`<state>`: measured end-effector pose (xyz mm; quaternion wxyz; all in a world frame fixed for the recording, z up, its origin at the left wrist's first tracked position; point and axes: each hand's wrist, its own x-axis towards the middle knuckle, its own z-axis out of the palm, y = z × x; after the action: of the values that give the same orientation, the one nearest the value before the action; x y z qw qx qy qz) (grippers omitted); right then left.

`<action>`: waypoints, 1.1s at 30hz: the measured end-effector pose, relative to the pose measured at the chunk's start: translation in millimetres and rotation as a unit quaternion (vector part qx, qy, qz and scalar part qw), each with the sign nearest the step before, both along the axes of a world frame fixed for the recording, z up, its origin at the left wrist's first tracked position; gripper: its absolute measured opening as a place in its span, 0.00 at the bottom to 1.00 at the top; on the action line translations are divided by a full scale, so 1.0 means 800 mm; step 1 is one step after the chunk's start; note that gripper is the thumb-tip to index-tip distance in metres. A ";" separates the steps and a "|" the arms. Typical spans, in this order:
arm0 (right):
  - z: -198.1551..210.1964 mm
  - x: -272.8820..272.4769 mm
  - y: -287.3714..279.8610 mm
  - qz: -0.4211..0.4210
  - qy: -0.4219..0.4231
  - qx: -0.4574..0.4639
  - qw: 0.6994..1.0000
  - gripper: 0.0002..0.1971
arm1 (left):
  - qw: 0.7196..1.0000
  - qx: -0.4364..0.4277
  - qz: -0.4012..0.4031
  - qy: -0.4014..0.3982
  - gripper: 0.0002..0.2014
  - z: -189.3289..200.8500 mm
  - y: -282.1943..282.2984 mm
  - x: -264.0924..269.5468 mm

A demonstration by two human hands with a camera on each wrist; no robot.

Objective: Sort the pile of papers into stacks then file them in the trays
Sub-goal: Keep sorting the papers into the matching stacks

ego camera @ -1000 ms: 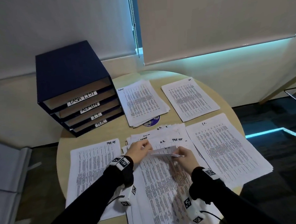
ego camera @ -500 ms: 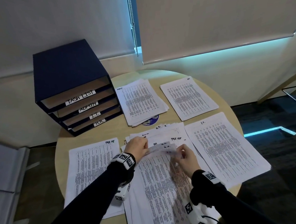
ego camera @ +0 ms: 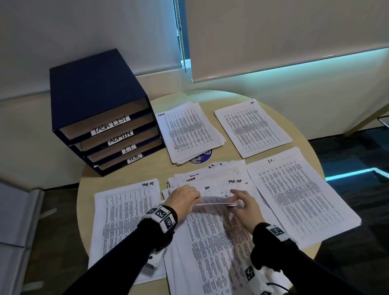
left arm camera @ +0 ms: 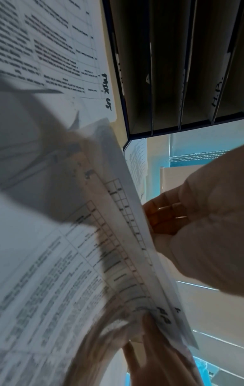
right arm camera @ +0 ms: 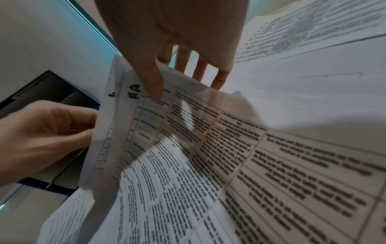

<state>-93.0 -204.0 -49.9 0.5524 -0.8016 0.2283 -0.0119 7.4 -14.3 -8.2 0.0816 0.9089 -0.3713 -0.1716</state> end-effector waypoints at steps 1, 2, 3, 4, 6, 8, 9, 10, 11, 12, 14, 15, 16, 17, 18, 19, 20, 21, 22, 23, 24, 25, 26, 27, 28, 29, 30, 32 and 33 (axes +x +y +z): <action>0.003 0.001 0.002 0.006 0.011 0.012 1.000 0.07 | 1.000 -0.003 0.007 0.024 0.15 0.000 -0.001 0.000; 0.003 0.002 0.004 0.008 0.015 0.019 1.000 0.07 | 0.998 -0.019 0.033 0.055 0.16 -0.001 -0.001 0.002; 0.003 0.003 0.006 0.007 0.016 0.017 1.000 0.09 | 0.994 -0.040 0.067 0.081 0.16 -0.003 -0.002 0.004; 0.002 0.004 0.007 0.004 0.014 0.018 1.000 0.11 | 0.991 -0.043 0.095 0.086 0.16 -0.007 -0.003 0.008; 0.002 0.005 0.009 0.001 0.017 0.030 0.999 0.13 | 0.989 -0.009 0.127 0.069 0.15 -0.017 -0.005 0.017; 0.007 0.004 0.010 0.009 0.015 0.036 0.999 0.09 | 0.982 -0.002 0.176 0.071 0.12 -0.027 -0.002 0.024; 0.008 0.003 0.010 0.013 0.014 0.040 0.999 0.07 | 0.980 0.002 0.186 0.075 0.09 -0.030 -0.001 0.026; 0.009 0.002 0.010 0.013 0.012 0.046 0.999 0.07 | 0.978 0.004 0.191 0.085 0.06 -0.030 -0.001 0.029; 0.009 0.002 0.010 0.012 0.011 0.053 0.998 0.07 | 0.977 0.005 0.192 0.092 0.06 -0.029 -0.001 0.031; 0.008 0.002 0.010 0.010 0.010 0.060 0.998 0.08 | 0.976 0.001 0.194 0.096 0.06 -0.027 -0.002 0.033; 0.004 0.002 0.008 0.007 0.007 0.075 0.997 0.09 | 0.981 -0.007 0.181 0.069 0.06 -0.020 -0.005 0.033; 0.002 0.001 0.008 0.005 0.008 0.080 0.997 0.09 | 0.986 -0.007 0.161 0.041 0.07 -0.017 -0.005 0.031; 0.002 -0.001 0.007 0.003 0.010 0.085 0.996 0.10 | 0.990 -0.011 0.142 0.017 0.08 -0.014 -0.006 0.028; 0.002 -0.002 0.007 -0.003 0.016 0.092 0.996 0.11 | 0.992 -0.018 0.126 -0.001 0.09 -0.011 -0.005 0.024; 0.001 -0.004 0.005 -0.016 0.022 0.105 0.994 0.14 | 0.993 -0.029 0.113 -0.016 0.10 -0.009 -0.004 0.021; 0.000 -0.005 0.004 -0.027 0.027 0.115 0.993 0.16 | 0.993 -0.042 0.105 -0.026 0.11 -0.007 -0.003 0.017; -0.001 -0.005 0.002 -0.029 0.029 0.111 0.993 0.16 | 0.993 -0.056 0.103 -0.027 0.11 -0.006 0.000 0.014; -0.001 -0.003 0.001 -0.024 0.031 0.084 0.996 0.13 | 0.992 -0.067 0.104 -0.017 0.11 -0.004 0.002 0.013; -0.001 -0.001 0.000 -0.017 0.032 0.050 0.998 0.10 | 0.991 -0.078 0.106 -0.002 0.11 -0.003 0.003 0.012; -0.001 0.001 0.000 -0.016 0.027 0.026 0.999 0.09 | 0.990 -0.091 0.108 0.022 0.11 -0.002 0.003 0.012; -0.003 0.004 0.000 -0.017 0.020 0.009 1.000 0.10 | 0.985 -0.113 0.117 0.056 0.10 -0.003 0.003 0.013; -0.002 0.005 0.000 -0.014 0.015 -0.002 1.000 0.10 | 0.976 -0.141 0.131 0.098 0.09 -0.005 0.002 0.014; 0.000 0.006 0.000 -0.008 0.013 -0.002 1.000 0.09 | 0.964 -0.167 0.147 0.144 0.08 -0.007 0.001 0.015; 0.003 0.008 -0.001 0.001 0.013 0.013 1.000 0.06 | 0.953 -0.181 0.158 0.184 0.08 -0.010 -0.001 0.016; 0.006 0.009 -0.001 0.010 0.015 0.035 0.999 0.05 | 0.945 -0.183 0.163 0.216 0.09 -0.013 -0.004 0.018; 0.008 0.010 -0.002 0.016 0.019 0.046 0.999 0.05 | 0.938 -0.183 0.168 0.241 0.09 -0.018 -0.007 0.021; 0.009 0.011 -0.004 0.016 0.023 0.043 0.999 0.09 | 0.932 -0.186 0.180 0.253 0.10 -0.022 -0.012 0.025; 0.009 0.013 -0.011 0.005 0.030 0.026 0.999 0.14 | 0.927 -0.204 0.224 0.221 0.12 -0.027 -0.025 0.037; 0.008 0.014 -0.014 0.001 0.030 0.019 0.999 0.14 | 0.939 -0.194 0.235 0.162 0.12 -0.029 -0.032 0.045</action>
<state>-82.1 -215.3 -43.4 0.5605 -0.7912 0.2438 0.0175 43.5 -39.8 -31.8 0.3532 0.8967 -0.1547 -0.2173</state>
